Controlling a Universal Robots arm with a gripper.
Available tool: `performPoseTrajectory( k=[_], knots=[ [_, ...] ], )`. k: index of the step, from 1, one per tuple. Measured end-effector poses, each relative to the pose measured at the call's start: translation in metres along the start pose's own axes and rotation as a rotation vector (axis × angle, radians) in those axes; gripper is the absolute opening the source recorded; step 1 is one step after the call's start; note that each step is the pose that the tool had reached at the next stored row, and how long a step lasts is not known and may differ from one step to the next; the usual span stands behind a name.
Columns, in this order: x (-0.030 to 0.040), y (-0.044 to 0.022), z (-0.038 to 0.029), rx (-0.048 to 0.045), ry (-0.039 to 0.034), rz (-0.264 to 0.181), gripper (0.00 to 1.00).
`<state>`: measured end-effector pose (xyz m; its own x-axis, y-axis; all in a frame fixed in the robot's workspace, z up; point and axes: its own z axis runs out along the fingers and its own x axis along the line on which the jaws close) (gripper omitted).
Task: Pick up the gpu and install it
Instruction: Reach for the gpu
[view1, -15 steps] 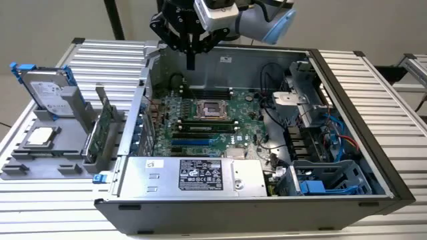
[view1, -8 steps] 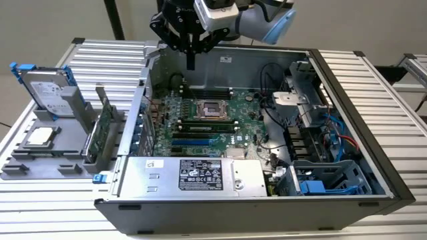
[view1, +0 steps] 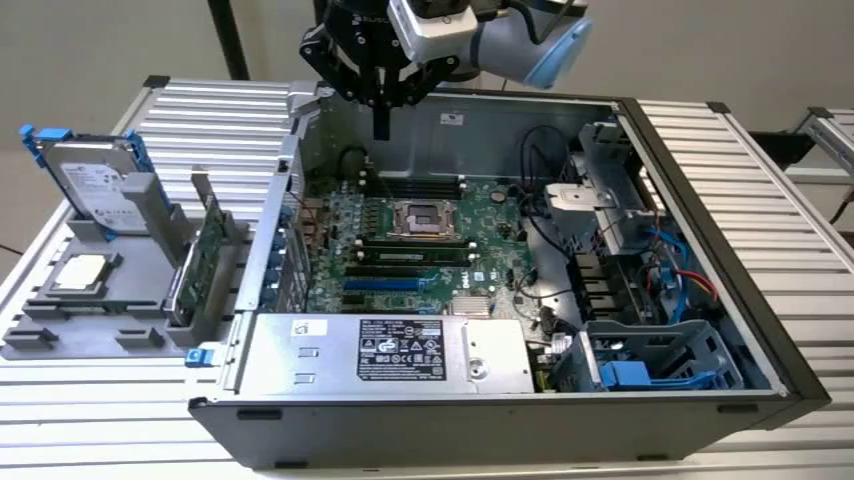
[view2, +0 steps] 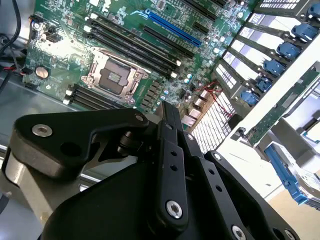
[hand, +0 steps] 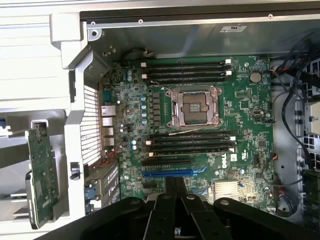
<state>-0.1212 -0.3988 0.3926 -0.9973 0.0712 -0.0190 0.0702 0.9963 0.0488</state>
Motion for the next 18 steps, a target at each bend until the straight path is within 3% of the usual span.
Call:
performPoseTrajectory(
  k=[3,4,18],
  knots=[
    [0.0000,0.0000,0.0000,0.0000,0.0000,0.000,0.00],
    [0.0000,0.0000,0.0000,0.0000,0.0000,0.000,1.00],
    [0.0000,0.0000,0.0000,0.0002,0.0000,0.000,1.00]
  ],
)
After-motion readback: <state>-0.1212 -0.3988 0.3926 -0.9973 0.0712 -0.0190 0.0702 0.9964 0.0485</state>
